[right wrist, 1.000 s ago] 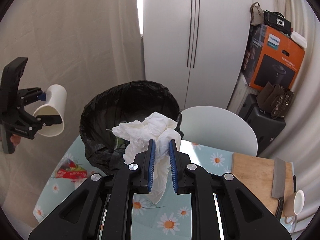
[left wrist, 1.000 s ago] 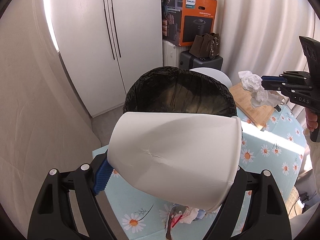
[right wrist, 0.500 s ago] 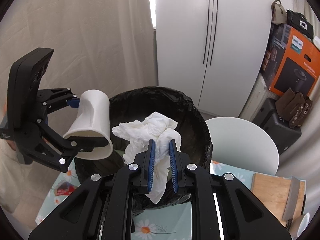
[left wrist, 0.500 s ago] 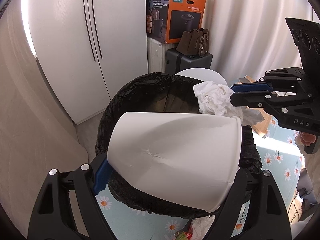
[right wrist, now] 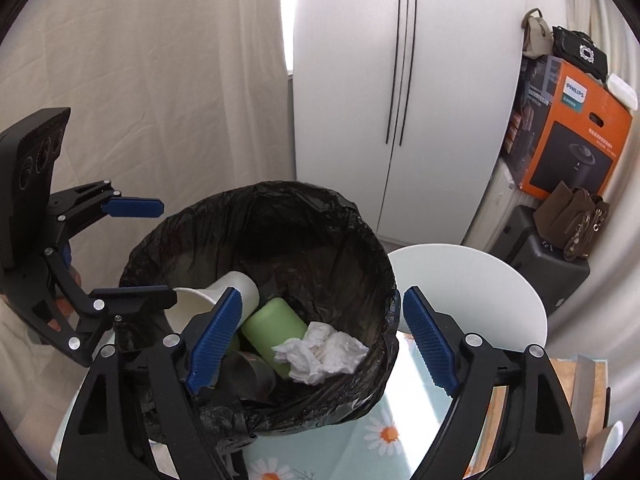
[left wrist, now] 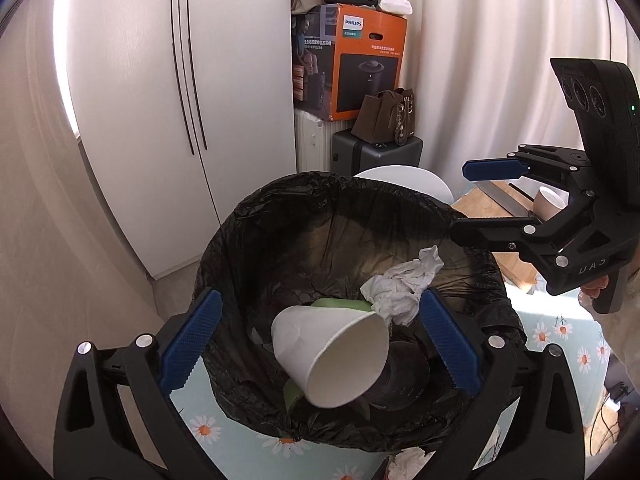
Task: Collect trash
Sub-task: 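Move both tools back down over the remaining trash on the table, then close the right gripper on the black pouch while the left gripper grasps the red snack wrapper, then lift the black pouch and red wrapper with both grippers and carry them over the bin, then open both grippers to drop the pouch and wrapper into the bin, then move both tools back over the last tissue and foil packet, then close the right gripper on the white tissue and lift it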
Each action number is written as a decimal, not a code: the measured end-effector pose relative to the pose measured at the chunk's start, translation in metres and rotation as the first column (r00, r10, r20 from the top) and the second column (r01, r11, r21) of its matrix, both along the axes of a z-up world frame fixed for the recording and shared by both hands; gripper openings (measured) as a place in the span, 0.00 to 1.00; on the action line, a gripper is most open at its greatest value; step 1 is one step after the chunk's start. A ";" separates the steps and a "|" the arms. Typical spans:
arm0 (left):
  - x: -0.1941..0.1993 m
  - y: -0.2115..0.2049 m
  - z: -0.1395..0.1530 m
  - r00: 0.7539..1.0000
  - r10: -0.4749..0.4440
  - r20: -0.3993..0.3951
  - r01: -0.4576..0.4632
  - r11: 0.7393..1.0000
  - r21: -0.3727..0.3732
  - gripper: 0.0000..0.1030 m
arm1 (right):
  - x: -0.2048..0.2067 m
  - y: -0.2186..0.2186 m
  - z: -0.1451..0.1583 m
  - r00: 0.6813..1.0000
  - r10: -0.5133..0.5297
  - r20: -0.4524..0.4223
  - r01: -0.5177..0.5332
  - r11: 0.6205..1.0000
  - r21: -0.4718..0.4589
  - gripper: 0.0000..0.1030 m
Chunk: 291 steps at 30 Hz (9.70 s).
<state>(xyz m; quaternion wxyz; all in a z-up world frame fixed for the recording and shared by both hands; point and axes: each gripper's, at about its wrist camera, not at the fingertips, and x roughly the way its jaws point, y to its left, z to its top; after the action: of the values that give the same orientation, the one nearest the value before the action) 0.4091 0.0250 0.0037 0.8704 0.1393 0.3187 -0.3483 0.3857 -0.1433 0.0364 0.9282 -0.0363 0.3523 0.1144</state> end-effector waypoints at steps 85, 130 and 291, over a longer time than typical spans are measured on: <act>-0.108 0.093 -0.156 0.918 0.311 -0.246 -0.267 0.943 0.197 0.87 | -0.085 0.053 -0.177 0.900 0.143 -0.412 -0.137 0.990 0.044 0.86; -0.233 0.100 -0.063 0.911 0.379 -0.165 -0.353 0.920 0.169 0.09 | -0.230 -0.052 -0.114 0.944 0.080 -0.321 -0.065 0.996 0.057 0.51; -0.181 0.114 -0.150 0.829 0.457 -0.323 -0.417 0.889 0.187 0.94 | -0.168 0.077 -0.165 0.911 0.225 -0.347 -0.234 0.972 0.016 0.86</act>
<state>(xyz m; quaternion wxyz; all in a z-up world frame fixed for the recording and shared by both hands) 0.2277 0.1393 -0.1460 0.8451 0.0441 0.5137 -0.1415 0.2173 -0.0662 -0.1291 0.8313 -0.0685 0.5048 0.2226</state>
